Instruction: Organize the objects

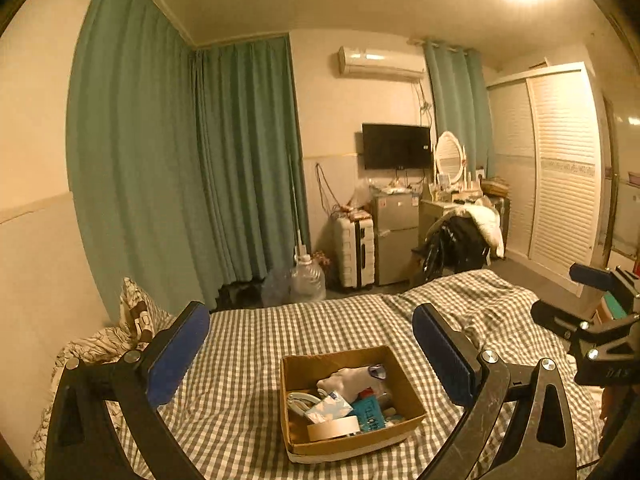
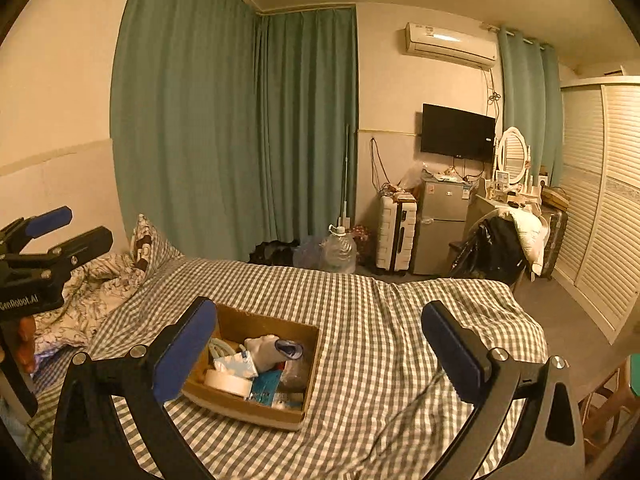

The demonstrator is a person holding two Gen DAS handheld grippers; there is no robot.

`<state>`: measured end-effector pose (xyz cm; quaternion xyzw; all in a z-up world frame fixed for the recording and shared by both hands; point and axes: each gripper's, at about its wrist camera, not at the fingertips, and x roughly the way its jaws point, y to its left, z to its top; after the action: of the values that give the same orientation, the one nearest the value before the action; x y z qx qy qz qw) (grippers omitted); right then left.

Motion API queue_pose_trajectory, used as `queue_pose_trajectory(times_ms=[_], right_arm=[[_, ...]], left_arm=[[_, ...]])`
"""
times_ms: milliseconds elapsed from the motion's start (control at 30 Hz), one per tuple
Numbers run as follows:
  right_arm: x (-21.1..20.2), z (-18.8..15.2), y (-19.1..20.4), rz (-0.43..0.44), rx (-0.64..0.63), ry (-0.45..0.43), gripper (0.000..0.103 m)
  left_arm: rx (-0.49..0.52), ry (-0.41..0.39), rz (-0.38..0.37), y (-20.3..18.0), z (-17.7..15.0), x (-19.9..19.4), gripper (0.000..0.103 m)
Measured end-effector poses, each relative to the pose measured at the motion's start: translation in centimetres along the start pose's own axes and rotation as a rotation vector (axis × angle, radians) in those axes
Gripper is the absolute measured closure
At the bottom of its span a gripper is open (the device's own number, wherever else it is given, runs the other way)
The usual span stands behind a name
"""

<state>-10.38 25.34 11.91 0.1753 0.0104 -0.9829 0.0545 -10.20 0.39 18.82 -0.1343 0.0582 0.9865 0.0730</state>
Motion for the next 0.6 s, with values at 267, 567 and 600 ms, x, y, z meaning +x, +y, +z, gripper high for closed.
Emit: queue_pose_trajectory(times_ms=[267,567,600], right_arm=[[-3.1,-2.6,0.2,-0.017,-0.010,-0.059,0.000],[1.8,-10.6,0.5,-0.040,0.009,-0.053,0.000],[2.7,-11.5,0.8,-0.046,-0.003,-0.046,0.000]], left_arm=[[-0.074,-0.018,-0.015,-0.7,-3.7,-2.1,0.000],[-0.095,-0.001,0.093,-0.8,-12.1,0.0,0.000],[-0.093,0.009,0.098,-0.8,-13.3,0.5,0.000]])
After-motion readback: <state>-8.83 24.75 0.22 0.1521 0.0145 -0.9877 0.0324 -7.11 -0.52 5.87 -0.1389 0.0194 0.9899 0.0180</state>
